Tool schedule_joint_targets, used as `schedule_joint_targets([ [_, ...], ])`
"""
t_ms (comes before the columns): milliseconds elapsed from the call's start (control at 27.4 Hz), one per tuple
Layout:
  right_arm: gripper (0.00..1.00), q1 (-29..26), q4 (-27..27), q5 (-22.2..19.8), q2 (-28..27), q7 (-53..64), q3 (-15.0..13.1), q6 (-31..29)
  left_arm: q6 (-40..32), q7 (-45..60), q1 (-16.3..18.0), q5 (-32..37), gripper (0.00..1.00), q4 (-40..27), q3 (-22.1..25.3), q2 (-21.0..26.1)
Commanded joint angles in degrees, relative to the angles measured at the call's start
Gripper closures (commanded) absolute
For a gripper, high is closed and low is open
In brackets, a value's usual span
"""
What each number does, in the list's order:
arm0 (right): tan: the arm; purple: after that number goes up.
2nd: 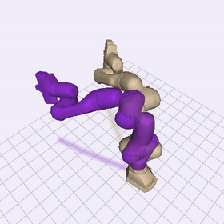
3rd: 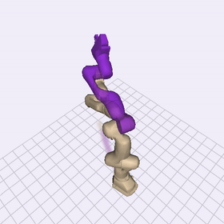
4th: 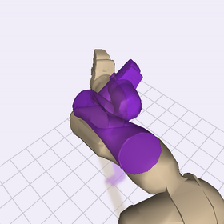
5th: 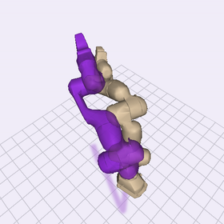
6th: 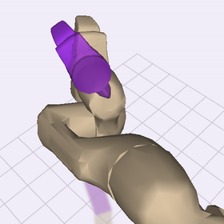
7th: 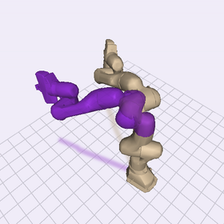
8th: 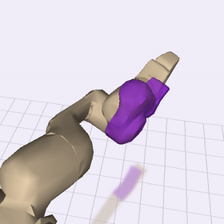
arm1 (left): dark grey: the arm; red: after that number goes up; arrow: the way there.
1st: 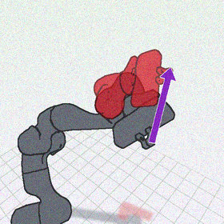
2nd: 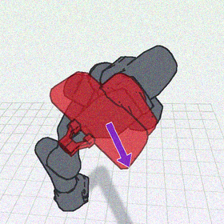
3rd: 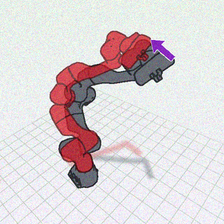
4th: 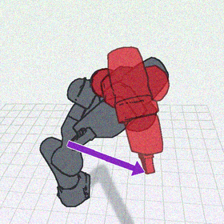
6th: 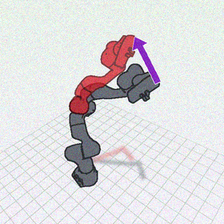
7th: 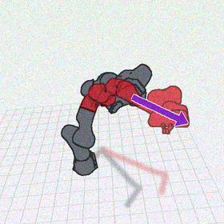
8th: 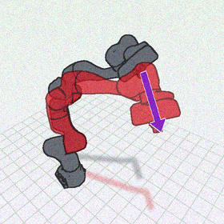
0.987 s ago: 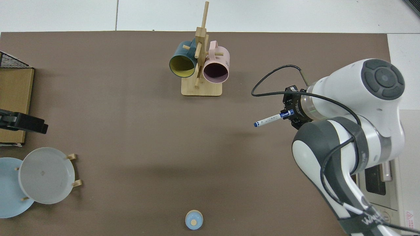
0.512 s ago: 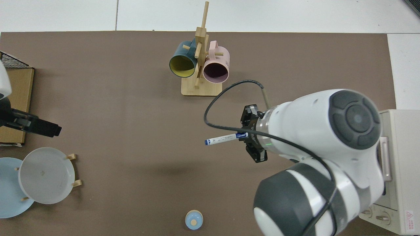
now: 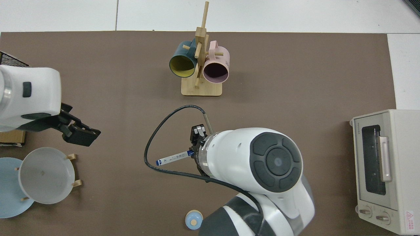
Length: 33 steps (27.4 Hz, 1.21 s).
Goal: Put markers into pen holder
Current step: 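Lift the marker with the right gripper while the left gripper approaches, then grasp the marker with the left gripper beside the right gripper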
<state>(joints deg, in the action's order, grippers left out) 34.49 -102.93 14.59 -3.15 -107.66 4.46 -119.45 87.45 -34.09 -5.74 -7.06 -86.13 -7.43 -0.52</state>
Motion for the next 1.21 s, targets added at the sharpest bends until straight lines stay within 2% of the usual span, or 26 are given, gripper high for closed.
schedule_joint_targets([
  [0, 1.0, 0.9, 0.1, -2.1, -0.3, -0.8, -0.4, -0.9, 4.4, -10.3, -0.3, -0.8, 0.04, -4.3, -1.4, -2.2],
  [110, 1.0, 1.1, 0.3, -3.8, -0.4, -0.6, -0.4, -0.4, 5.3, -15.3, -1.1, -0.8, 0.04, -6.0, -2.0, -2.6],
  [292, 1.0, 1.1, 4.6, -4.0, -2.6, -0.6, -0.3, 0.9, 6.7, -17.9, -2.3, -1.1, 0.03, -8.1, -2.4, -3.0],
  [439, 1.0, 1.1, 6.2, -4.0, -3.4, -0.6, -0.4, 1.2, 7.3, -18.5, -2.4, -4.9, 0.03, -10.5, -2.6, -3.8],
  [658, 1.0, 1.1, 10.0, -4.4, -5.8, -0.7, -0.4, 1.3, 9.8, -16.6, -6.0, -5.2, 0.03, -13.6, -3.1, -4.6],
  [987, 1.0, 1.2, 10.3, -5.5, -6.2, -0.7, -0.3, 1.3, 11.0, -12.1, -8.8, -4.8, 0.04, -15.9, -3.8, -4.4],
  [1170, 1.0, 1.2, 10.4, -5.6, -6.3, -0.7, -0.4, 1.5, 11.5, -11.9, -9.4, -4.8, 0.08, -17.0, -3.8, -4.6],
])
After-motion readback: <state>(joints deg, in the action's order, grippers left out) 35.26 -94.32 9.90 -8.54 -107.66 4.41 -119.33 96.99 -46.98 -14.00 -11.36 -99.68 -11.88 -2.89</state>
